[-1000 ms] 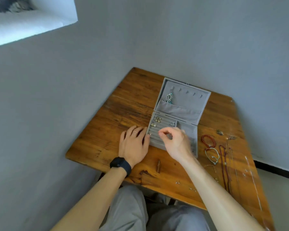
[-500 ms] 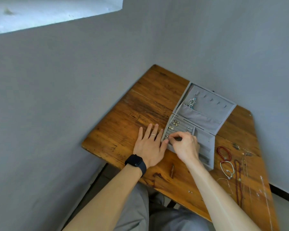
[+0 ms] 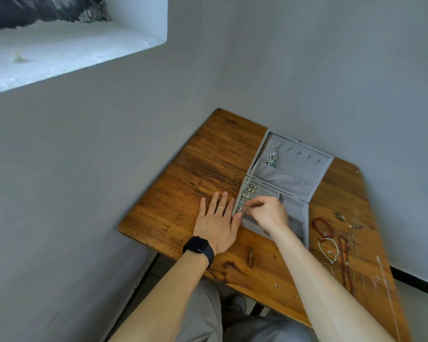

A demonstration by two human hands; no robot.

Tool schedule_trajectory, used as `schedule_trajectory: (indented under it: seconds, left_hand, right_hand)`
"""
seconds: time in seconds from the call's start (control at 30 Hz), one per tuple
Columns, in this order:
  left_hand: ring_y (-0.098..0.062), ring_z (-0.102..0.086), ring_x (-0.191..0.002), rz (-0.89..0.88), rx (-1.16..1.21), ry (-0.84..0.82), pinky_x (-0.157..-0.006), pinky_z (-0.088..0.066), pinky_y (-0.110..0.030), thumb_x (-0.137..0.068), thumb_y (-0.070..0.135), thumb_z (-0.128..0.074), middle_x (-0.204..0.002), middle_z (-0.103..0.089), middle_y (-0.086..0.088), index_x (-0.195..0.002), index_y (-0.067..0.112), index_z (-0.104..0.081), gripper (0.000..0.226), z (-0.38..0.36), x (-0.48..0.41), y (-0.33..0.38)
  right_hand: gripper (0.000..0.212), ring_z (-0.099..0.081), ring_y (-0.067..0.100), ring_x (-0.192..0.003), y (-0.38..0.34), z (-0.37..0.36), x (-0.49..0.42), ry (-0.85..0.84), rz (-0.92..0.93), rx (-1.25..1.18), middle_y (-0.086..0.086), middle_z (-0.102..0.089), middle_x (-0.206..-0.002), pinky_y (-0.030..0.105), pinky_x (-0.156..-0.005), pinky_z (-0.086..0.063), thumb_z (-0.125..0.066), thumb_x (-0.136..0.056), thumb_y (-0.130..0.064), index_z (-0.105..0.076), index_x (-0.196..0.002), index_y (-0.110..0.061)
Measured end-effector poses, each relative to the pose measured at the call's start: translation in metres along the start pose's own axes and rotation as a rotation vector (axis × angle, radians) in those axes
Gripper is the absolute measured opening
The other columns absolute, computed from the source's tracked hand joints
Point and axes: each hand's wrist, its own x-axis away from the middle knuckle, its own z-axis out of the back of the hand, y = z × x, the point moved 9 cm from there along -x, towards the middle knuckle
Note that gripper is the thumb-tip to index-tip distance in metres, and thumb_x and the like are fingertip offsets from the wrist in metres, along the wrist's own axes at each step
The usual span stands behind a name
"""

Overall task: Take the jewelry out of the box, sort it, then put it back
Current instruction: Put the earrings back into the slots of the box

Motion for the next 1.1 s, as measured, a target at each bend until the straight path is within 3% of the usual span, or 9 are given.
schedule_trajectory:
  seconds: [0.13,0.2,0.27,0.4,0.53,0.67,0.8,0.9,1.1]
  left_hand:
    - [-0.022,0.003,-0.154,-0.011,0.014,-0.005,-0.121,0.007,-0.049,-0.102,0.055,0.000,-0.167,-0.008,-0.001,-0.159,0.022,-0.016,0.068,0.001,0.001,0.000]
    - [-0.019,0.001,-0.154,-0.015,0.016,0.012,-0.123,0.004,-0.047,-0.102,0.056,-0.001,-0.167,-0.010,0.001,-0.159,0.023,-0.018,0.069,0.003,0.006,0.000]
    - [-0.016,0.000,-0.154,-0.022,0.008,0.018,-0.124,0.002,-0.046,-0.102,0.057,-0.002,-0.167,-0.012,0.003,-0.159,0.024,-0.018,0.068,0.004,0.015,-0.001]
    - [-0.014,0.004,-0.154,-0.026,-0.067,-0.003,-0.124,0.002,-0.046,-0.100,0.061,-0.011,-0.167,-0.004,0.005,-0.160,0.026,-0.011,0.069,0.003,0.040,-0.005]
    - [-0.019,0.007,-0.154,-0.003,-0.116,-0.046,-0.123,0.003,-0.050,-0.100,0.061,-0.014,-0.168,0.002,0.002,-0.160,0.025,-0.004,0.071,0.001,0.065,0.002]
    - [-0.027,0.001,-0.154,0.011,-0.144,-0.016,-0.122,-0.002,-0.055,-0.100,0.059,-0.020,-0.168,-0.006,-0.007,-0.159,0.021,-0.015,0.070,-0.001,0.084,0.023]
    - [-0.025,-0.003,-0.154,-0.130,-0.147,-0.023,-0.122,-0.002,-0.056,-0.099,0.062,-0.019,-0.167,-0.012,-0.004,-0.158,0.027,-0.022,0.069,-0.017,0.098,0.058]
    - [-0.023,-0.001,-0.154,-0.192,-0.197,-0.023,-0.122,0.000,-0.055,-0.100,0.060,-0.011,-0.167,-0.009,0.000,-0.159,0.030,-0.013,0.067,-0.026,0.103,0.072]
    - [-0.021,-0.001,-0.154,-0.175,-0.197,-0.017,-0.123,0.001,-0.053,-0.100,0.059,-0.011,-0.167,-0.008,0.003,-0.159,0.031,-0.011,0.065,-0.026,0.106,0.071]
  right_hand:
    - [0.007,-0.063,0.007,-0.092,-0.002,0.007,0.012,-0.039,0.108,-0.075,-0.023,-0.066,-0.094,0.032,-0.082,-0.055,-0.069,-0.087,-0.049,-0.072,-0.092,-0.044]
    - [0.011,-0.058,-0.003,-0.087,0.003,0.020,0.024,-0.010,0.130,-0.117,-0.030,-0.061,-0.092,0.018,-0.072,-0.047,-0.065,-0.090,-0.048,-0.072,-0.098,-0.044]
    - [0.010,-0.055,-0.012,-0.083,0.012,0.034,0.041,0.028,0.144,-0.139,-0.033,-0.061,-0.090,0.008,-0.067,-0.037,-0.063,-0.093,-0.044,-0.071,-0.099,-0.044]
    - [0.010,-0.056,-0.016,-0.092,0.041,0.051,0.088,0.096,0.149,-0.233,-0.035,-0.064,-0.094,0.005,-0.070,-0.037,-0.064,-0.094,-0.037,-0.071,-0.097,-0.043]
    - [0.012,-0.055,-0.007,-0.098,0.080,0.056,0.144,0.262,0.177,-0.187,-0.033,-0.062,-0.097,0.017,-0.084,-0.041,-0.067,-0.092,-0.028,-0.072,-0.097,-0.037]
    - [0.016,-0.045,0.002,-0.093,0.112,0.048,0.188,0.432,0.216,0.001,-0.023,-0.062,-0.097,0.011,-0.079,-0.033,-0.078,-0.082,-0.024,-0.074,-0.095,-0.033]
    - [0.020,-0.048,0.012,-0.098,0.125,0.036,0.201,0.524,0.249,0.099,-0.013,-0.064,-0.103,0.030,-0.081,-0.043,-0.083,-0.077,-0.031,-0.078,-0.097,-0.030]
    - [0.020,-0.051,0.016,-0.104,0.122,0.035,0.200,0.545,0.274,0.134,-0.012,-0.063,-0.108,0.036,-0.083,-0.044,-0.080,-0.079,-0.036,-0.077,-0.099,-0.031]
    - [0.015,-0.050,0.016,-0.112,0.111,0.034,0.193,0.522,0.297,0.154,-0.013,-0.064,-0.110,0.035,-0.085,-0.038,-0.076,-0.084,-0.037,-0.077,-0.098,-0.034]
